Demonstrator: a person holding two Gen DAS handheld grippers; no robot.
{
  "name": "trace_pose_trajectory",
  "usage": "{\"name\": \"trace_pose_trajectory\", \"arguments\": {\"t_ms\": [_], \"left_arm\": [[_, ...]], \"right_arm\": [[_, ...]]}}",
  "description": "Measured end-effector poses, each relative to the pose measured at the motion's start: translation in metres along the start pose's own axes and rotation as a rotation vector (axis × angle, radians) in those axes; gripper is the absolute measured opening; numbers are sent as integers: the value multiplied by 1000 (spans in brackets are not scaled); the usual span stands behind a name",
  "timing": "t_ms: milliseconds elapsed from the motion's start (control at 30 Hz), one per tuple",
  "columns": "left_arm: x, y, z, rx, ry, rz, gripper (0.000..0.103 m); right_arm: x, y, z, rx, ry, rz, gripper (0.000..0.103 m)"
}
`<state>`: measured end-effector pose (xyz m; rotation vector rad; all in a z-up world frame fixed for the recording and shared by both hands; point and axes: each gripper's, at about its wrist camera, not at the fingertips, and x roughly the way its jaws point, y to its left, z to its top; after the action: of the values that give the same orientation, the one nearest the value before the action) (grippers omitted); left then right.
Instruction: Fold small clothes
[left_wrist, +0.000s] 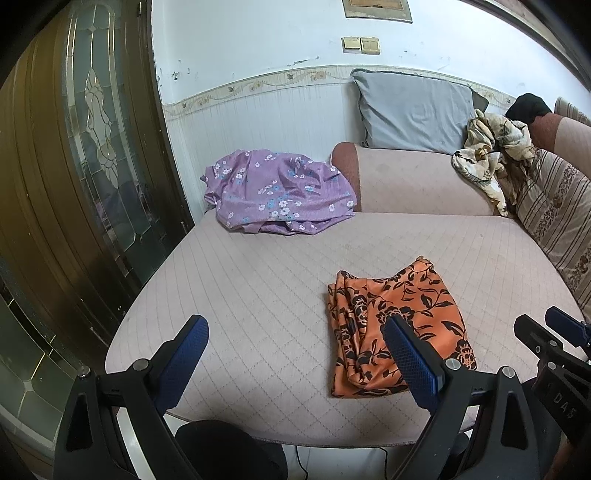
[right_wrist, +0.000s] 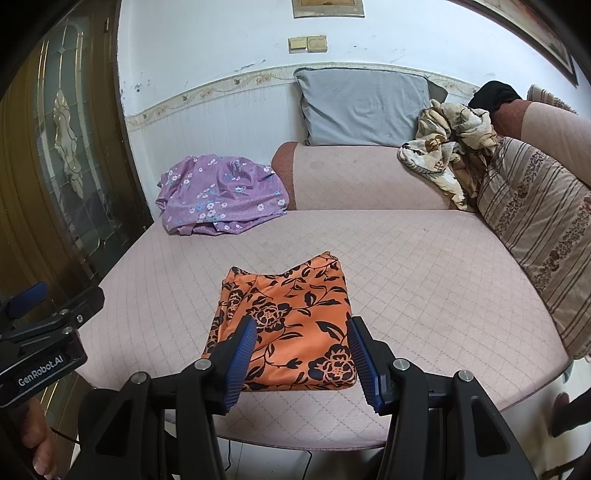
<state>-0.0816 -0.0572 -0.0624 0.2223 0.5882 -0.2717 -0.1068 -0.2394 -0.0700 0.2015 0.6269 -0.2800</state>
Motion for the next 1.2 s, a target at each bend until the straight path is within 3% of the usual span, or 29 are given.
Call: {"name": "trace_pose_trajectory", "arguments": {"t_ms": [1200], "left_arm": [[33, 10, -9, 1, 60, -22, 96]], "right_arm": [[25, 20, -2, -13, 46, -17, 55]]}}
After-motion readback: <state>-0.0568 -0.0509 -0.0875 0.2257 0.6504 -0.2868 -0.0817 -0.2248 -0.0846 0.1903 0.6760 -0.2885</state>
